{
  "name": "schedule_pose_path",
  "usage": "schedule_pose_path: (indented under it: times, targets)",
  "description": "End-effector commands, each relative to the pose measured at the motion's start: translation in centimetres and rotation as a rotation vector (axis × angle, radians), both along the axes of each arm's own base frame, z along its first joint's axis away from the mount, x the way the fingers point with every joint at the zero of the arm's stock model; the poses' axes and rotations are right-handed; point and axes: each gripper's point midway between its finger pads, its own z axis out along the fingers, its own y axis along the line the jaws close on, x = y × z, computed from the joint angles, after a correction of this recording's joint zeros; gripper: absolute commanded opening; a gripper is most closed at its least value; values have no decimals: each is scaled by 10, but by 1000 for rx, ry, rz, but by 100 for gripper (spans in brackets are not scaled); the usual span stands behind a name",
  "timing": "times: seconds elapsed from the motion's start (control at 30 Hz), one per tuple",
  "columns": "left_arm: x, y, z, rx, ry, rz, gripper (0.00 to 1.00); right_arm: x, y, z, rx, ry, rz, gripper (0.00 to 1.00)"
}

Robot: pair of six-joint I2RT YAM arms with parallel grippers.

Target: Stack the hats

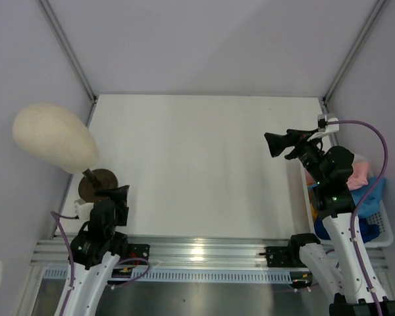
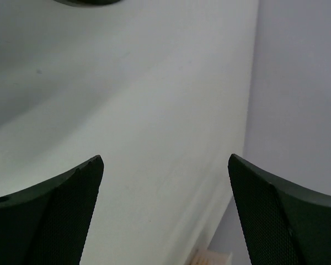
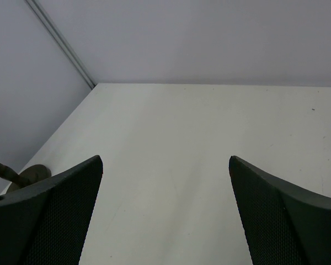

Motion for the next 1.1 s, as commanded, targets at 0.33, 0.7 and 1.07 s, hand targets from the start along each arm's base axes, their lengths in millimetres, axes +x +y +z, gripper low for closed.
schedule_pose_path:
  times: [0.33, 0.7, 1.07]
  targets:
    - [-75, 131, 34, -59, -240, 768, 100, 9, 14, 13, 37, -64, 67, 99]
    - [-74, 152, 81, 132, -363, 822, 94, 16, 22, 13, 48, -50, 105, 100]
    - [-49, 131, 184, 424, -308, 561, 99, 21, 36, 1, 34, -57, 146, 100]
